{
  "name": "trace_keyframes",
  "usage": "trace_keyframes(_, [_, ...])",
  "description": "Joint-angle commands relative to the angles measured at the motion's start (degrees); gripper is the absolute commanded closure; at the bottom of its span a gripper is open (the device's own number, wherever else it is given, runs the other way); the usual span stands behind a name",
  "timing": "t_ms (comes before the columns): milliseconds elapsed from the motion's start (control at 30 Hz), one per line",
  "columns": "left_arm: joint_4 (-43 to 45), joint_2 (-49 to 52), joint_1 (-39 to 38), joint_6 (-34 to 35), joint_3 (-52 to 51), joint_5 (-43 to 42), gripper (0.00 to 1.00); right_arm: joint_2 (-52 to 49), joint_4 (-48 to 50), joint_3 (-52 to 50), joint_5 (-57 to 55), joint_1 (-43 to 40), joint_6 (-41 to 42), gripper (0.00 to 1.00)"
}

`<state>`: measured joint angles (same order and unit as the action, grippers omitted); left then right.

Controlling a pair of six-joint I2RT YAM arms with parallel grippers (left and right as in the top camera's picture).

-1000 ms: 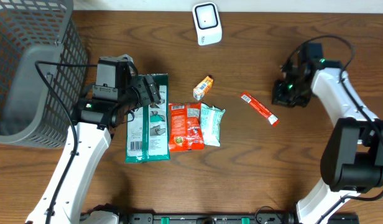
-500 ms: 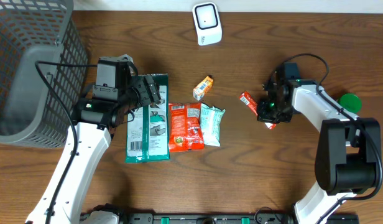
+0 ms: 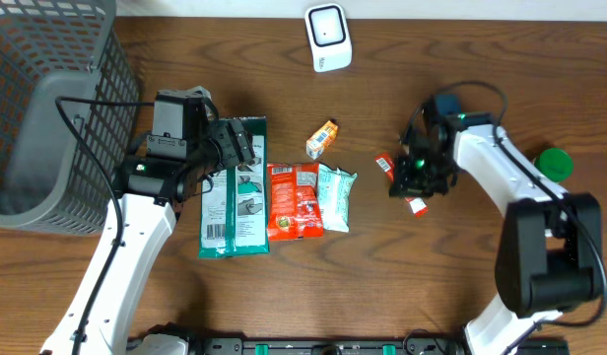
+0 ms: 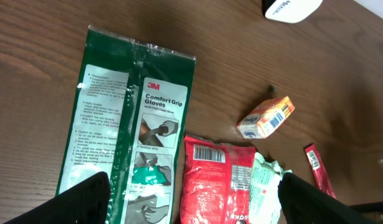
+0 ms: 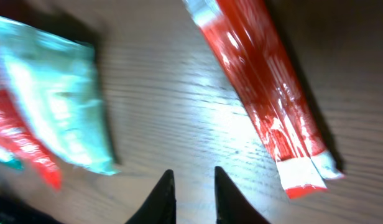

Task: Scan the item barcode
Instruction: 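Move the right gripper to the red Nescafe stick and grasp it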

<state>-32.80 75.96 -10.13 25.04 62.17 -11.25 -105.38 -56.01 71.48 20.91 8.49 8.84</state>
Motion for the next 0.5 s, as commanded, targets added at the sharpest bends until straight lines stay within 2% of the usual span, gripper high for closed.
trace_keyframes(0, [0.0,0.1,0.2,-1.0,0.4,0.2,0.14,4.6,-0.6,2.9,-3.5,0.5,-3.4,0.81])
trace_keyframes(100, [0.0,0.1,0.2,-1.0,0.4,0.2,0.14,5.6,-0.7,2.9,-9.4,0.3,-3.5,0.79])
trace_keyframes(367, [0.0,0.1,0.2,-1.0,0.4,0.2,0.14,4.9,0.7,0.3,-10.6,-1.5,-9.4,0.66])
trace_keyframes(467, [0.0,0.1,0.2,-1.0,0.4,0.2,0.14,4.9,2.6,-1.6,-13.5,-2.1,-9.6,0.67])
